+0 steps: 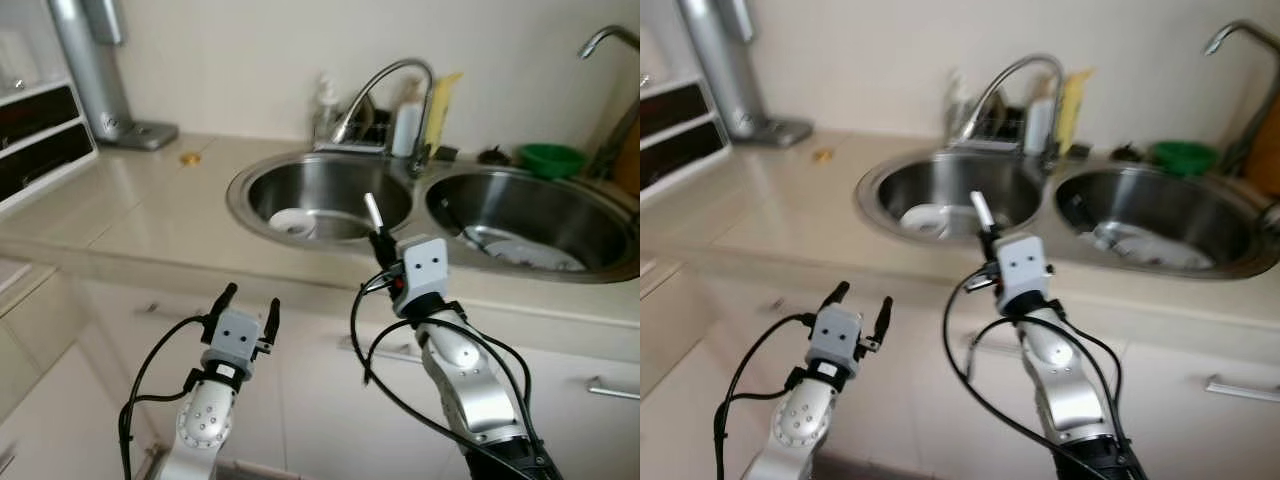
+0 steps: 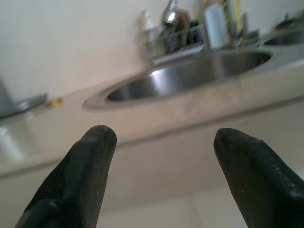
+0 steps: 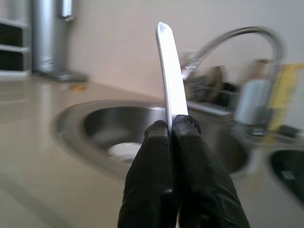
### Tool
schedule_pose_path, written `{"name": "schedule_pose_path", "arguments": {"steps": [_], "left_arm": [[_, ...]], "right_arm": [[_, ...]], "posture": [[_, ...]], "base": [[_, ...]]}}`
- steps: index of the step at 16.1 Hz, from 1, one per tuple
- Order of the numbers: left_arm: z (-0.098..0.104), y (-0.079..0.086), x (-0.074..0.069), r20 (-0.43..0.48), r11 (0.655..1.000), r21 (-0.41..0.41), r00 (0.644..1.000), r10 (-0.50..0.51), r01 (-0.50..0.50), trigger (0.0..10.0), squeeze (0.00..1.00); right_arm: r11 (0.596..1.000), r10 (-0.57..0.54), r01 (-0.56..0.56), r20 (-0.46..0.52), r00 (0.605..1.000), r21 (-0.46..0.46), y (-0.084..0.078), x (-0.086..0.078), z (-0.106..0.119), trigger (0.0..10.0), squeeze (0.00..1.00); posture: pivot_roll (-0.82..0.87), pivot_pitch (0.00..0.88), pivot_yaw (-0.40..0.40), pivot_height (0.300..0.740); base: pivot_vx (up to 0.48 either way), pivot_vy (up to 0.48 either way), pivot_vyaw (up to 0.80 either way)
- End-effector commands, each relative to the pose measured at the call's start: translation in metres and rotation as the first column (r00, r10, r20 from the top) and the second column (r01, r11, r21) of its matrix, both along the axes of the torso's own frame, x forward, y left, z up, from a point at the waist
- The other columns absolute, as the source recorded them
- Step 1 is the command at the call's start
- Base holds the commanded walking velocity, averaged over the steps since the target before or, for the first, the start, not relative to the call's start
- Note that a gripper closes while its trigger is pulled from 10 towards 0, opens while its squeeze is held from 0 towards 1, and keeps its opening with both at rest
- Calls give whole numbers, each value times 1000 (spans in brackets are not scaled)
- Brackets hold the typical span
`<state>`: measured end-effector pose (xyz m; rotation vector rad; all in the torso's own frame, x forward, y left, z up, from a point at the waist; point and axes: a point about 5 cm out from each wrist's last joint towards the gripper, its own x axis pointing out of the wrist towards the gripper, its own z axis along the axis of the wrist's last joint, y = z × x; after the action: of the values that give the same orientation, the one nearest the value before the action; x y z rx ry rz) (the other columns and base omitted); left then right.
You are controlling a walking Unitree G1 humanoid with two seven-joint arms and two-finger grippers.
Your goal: Kitchen organization
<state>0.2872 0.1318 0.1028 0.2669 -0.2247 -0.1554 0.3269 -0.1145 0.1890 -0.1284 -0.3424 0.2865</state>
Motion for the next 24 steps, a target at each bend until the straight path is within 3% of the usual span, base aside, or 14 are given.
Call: {"name": "schedule_pose_path", "arguments": {"steps": [1, 3, 4, 7, 10, 14, 16, 18, 19, 21, 24], "left_arm": [[6, -7, 0, 41, 1000, 7, 999, -19, 19, 10000, 0], [9, -7, 1, 63, 1000, 14, 998, -11, 11, 10000, 0], [10, -6, 1, 71, 1000, 16, 997, -7, 6, 10000, 0], [13, -6, 0, 95, 1000, 27, 995, -5, 3, 10000, 0], [21, -7, 1, 142, 999, 37, 990, 0, -5, 10000, 0], [27, -6, 2, 169, 999, 37, 986, 0, -7, 10000, 0], [27, -8, 2, 167, 999, 34, 986, -10, 4, 10000, 0], [29, -11, 1, 178, 999, 33, 984, -25, 20, 10000, 0], [29, -11, 1, 181, 999, 38, 983, -29, 22, 10000, 0], [29, -10, 1, 180, 999, 42, 983, -27, 20, 10000, 0], [28, -9, 0, 174, 999, 47, 984, -26, 18, 10000, 0]], "right_arm": [[1000, -27, 27, -8, 1000, 4, -6, 1, -1, 10000, 0], [999, -35, 35, -15, 999, 0, -6, 3, -1, 10000, 0], [998, -41, 44, -64, 997, 45, -6, 6, -6, 10000, 0], [998, -63, 63, -25, 998, 18, -7, 7, -1, 10000, 0], [998, -59, 60, -48, 997, 22, -6, 10, -1, 10000, 0], [997, -76, 75, -29, 997, -14, -4, 15, 2, 10000, 0], [997, -66, 65, -36, 997, -30, -1, 24, 6, 10000, 0], [992, -119, 116, -65, 991, -38, -7, 40, 11, 10000, 0], [981, -193, 194, -117, 974, -3, -20, 53, 15, 10000, 0], [951, -298, 309, -192, 935, 30, -39, 64, 16, 10000, 0], [902, -407, 432, -334, 851, 3, -60, 70, -2, 10000, 0]], "posture": [[-8, 0, -21, 740], [-7, 0, -21, 740], [-4, 0, -23, 740], [-4, 0, -23, 740], [-4, 0, -23, 740], [0, 0, -16, 740], [-1, 0, -14, 740], [7, 0, -15, 740], [7, 0, -15, 740], [19, 0, -22, 740], [19, 0, -22, 740]], "base": [[386, 0, 0], [394, 0, 0], [394, 0, -800], [393, 0, -533], [404, 0, -533], [413, 0, 0], [375, 0, 0], [0, 0, 0], [0, 0, 0], [0, 0, 0], [0, 0, 0]]}}
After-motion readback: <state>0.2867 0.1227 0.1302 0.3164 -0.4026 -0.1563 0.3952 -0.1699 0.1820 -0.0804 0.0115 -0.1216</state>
